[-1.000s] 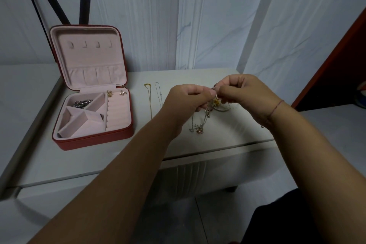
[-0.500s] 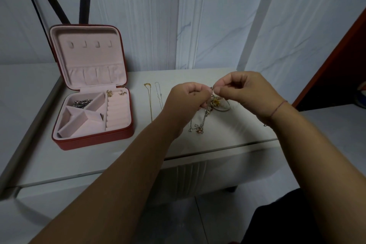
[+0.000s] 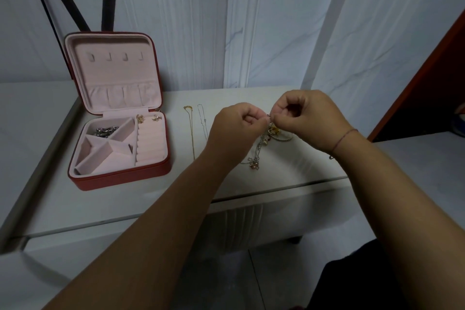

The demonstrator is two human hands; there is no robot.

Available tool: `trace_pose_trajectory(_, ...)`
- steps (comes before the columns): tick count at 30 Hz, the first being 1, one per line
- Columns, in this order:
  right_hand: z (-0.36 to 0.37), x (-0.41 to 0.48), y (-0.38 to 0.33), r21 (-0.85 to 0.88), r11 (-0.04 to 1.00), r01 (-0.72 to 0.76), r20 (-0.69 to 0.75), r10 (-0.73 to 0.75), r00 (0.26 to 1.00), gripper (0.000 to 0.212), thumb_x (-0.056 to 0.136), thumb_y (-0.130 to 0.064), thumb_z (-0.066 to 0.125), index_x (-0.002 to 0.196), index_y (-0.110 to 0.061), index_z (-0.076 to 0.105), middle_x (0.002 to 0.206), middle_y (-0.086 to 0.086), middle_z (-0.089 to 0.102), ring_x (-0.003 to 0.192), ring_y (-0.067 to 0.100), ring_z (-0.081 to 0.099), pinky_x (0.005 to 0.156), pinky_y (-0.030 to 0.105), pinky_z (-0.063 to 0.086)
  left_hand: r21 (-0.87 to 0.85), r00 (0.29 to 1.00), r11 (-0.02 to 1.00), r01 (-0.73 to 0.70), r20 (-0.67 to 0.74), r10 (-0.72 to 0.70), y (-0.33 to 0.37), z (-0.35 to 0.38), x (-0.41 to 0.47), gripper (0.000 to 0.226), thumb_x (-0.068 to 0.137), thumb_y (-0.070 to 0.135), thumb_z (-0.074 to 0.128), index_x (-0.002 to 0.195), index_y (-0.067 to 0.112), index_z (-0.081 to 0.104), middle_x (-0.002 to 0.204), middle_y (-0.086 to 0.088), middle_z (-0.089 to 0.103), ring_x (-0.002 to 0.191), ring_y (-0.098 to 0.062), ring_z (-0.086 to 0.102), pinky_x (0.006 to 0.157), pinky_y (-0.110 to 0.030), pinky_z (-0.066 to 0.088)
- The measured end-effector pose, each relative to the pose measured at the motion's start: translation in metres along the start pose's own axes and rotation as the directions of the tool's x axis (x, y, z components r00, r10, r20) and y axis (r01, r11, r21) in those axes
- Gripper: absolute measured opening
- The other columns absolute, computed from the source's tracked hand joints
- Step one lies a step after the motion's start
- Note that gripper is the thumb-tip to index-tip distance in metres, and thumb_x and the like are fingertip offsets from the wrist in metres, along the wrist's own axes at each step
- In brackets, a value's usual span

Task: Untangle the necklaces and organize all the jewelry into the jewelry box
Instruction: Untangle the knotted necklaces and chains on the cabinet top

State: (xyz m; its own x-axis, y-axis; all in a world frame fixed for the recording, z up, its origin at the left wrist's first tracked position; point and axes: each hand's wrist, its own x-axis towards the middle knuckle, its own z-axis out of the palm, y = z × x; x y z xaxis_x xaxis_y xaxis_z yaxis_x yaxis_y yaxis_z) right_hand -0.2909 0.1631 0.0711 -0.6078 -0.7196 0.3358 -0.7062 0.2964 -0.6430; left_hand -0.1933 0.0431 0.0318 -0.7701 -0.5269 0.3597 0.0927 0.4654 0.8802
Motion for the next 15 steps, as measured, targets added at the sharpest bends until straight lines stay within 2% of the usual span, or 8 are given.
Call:
trace_pose_trajectory(5, 0.001, 0.000, 0.001, 0.035, 0.999, -0.004, 0.017, 0.003, 1.000, 0.009, 0.077, -0.003, 0.068, 0.073, -0.011, 0.068, 0.062, -0.004, 0.059, 0.053, -0.001, 0.047, 0.056, 0.010, 0.042, -0.006, 1.000, 1.000, 0.020, 0.004, -0.020, 0.002, 0.002, 0.000, 0.002, 0.084, 0.009, 0.066, 0.083, 0.008, 0.067, 0.064, 0.000, 0.061, 0.059, -0.008, 0.056, 0.063, -0.025, 0.050)
trace_pose_trajectory(8, 0.004, -0.001, -0.001, 0.113, 0.993, -0.026, 0.011, 0.025, 1.000, 0.007, 0.077, 0.000, 0.066, 0.074, -0.006, 0.069, 0.064, 0.001, 0.058, 0.055, 0.003, 0.046, 0.057, 0.014, 0.042, -0.072, 0.998, 0.995, 0.062, 0.027, -0.061, 0.002, 0.002, 0.000, 0.005, 0.084, 0.008, 0.062, 0.084, 0.004, 0.065, 0.070, -0.015, 0.063, 0.064, -0.015, 0.057, 0.066, -0.034, 0.051)
trace_pose_trajectory(10, 0.006, 0.000, -0.001, 0.171, 0.984, -0.055, 0.010, 0.054, 0.998, 0.005, 0.077, 0.001, 0.065, 0.077, -0.002, 0.069, 0.065, 0.004, 0.057, 0.059, 0.007, 0.045, 0.060, 0.019, 0.042, -0.160, 0.993, 0.980, 0.116, 0.052, -0.109, 0.003, 0.003, 0.000, 0.006, 0.086, 0.008, 0.059, 0.084, 0.004, 0.062, 0.068, -0.012, 0.062, 0.062, -0.012, 0.057, 0.062, -0.030, 0.048)
trace_pose_trajectory(12, 0.008, 0.000, -0.001, 0.200, 0.977, -0.076, 0.010, 0.075, 0.997, 0.005, 0.077, -0.002, 0.064, 0.077, -0.002, 0.069, 0.069, 0.011, 0.060, 0.063, 0.011, 0.048, 0.063, 0.026, 0.044, -0.217, 0.987, 0.963, 0.158, 0.064, -0.147, 0.003, 0.004, 0.001, 0.007, 0.087, 0.008, 0.057, 0.083, 0.005, 0.061, 0.064, -0.002, 0.061, 0.056, -0.005, 0.056, 0.057, -0.020, 0.045)
trace_pose_trajectory(15, 0.011, 0.002, 0.000, 0.129, 0.986, -0.103, -0.035, 0.108, 0.993, 0.007, 0.077, -0.008, 0.065, 0.077, -0.003, 0.069, 0.078, 0.021, 0.066, 0.066, 0.015, 0.052, 0.066, 0.035, 0.051, -0.250, 0.984, 0.952, 0.177, 0.028, -0.176, 0.002, 0.007, 0.000, 0.005, 0.087, 0.007, 0.058, 0.085, 0.005, 0.062, 0.063, 0.001, 0.061, 0.054, -0.002, 0.056, 0.053, -0.015, 0.044)
